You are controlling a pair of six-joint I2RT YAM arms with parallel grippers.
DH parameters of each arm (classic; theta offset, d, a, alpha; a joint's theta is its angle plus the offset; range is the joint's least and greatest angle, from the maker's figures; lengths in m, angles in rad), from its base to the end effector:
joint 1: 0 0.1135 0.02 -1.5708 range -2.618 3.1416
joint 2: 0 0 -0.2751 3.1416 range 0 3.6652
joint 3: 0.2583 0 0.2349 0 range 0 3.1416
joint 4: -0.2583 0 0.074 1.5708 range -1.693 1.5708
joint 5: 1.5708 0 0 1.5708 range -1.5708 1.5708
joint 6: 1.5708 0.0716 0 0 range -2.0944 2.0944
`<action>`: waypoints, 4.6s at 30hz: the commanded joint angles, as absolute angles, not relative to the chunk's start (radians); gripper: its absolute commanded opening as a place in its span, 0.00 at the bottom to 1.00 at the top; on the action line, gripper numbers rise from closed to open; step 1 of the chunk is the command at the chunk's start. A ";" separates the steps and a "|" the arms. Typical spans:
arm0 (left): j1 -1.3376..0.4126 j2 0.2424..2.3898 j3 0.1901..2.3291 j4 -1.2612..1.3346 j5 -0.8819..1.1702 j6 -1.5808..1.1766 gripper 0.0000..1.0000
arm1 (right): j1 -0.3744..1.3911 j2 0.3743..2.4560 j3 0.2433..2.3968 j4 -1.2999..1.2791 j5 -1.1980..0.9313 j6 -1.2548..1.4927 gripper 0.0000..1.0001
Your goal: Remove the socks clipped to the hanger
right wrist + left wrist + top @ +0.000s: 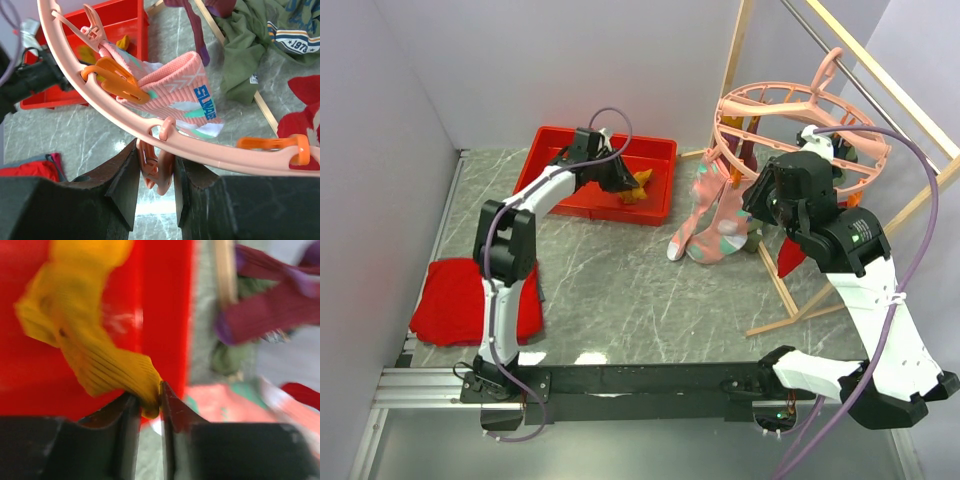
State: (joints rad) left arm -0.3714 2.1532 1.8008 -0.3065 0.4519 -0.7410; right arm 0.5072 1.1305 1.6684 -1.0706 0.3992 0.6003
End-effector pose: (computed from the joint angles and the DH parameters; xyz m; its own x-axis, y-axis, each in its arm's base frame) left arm 0.4682 -0.2159 0.2364 -0.8585 -0.3173 -0.4029 0.0932 0.6760 -0.7310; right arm 0.1775 0.0668 0.4592 -0.4538 0.3433 -0.8223 0.1230 0.9381 0.3237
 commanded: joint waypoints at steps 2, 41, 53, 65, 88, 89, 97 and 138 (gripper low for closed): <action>-0.356 2.180 1.910 -0.374 0.453 -0.715 0.47 | 0.494 1.135 1.701 -1.068 0.385 0.577 0.00; -0.824 1.815 1.552 0.072 0.433 -0.509 0.81 | 0.399 1.106 1.706 -1.089 0.233 0.545 0.00; -0.844 1.946 1.584 0.213 0.393 -0.486 0.89 | 0.384 1.106 1.700 -1.091 0.195 0.534 0.00; -0.844 2.006 1.681 0.176 0.547 -0.650 0.23 | 0.357 1.091 1.695 -1.104 0.175 0.511 0.00; -0.919 1.687 1.482 0.094 0.698 -0.870 0.08 | 0.318 0.999 1.641 -1.232 0.115 0.388 0.80; -0.919 1.680 1.476 0.094 0.696 -0.871 0.08 | 0.316 0.993 1.640 -1.244 0.082 0.388 0.87; -0.920 1.648 1.440 0.152 0.706 -0.937 0.08 | 0.316 0.879 1.571 -1.284 -0.171 0.365 1.00; -0.925 1.624 1.727 -0.238 0.365 -0.792 0.67 | 0.316 0.523 1.014 -0.968 -0.195 0.580 0.00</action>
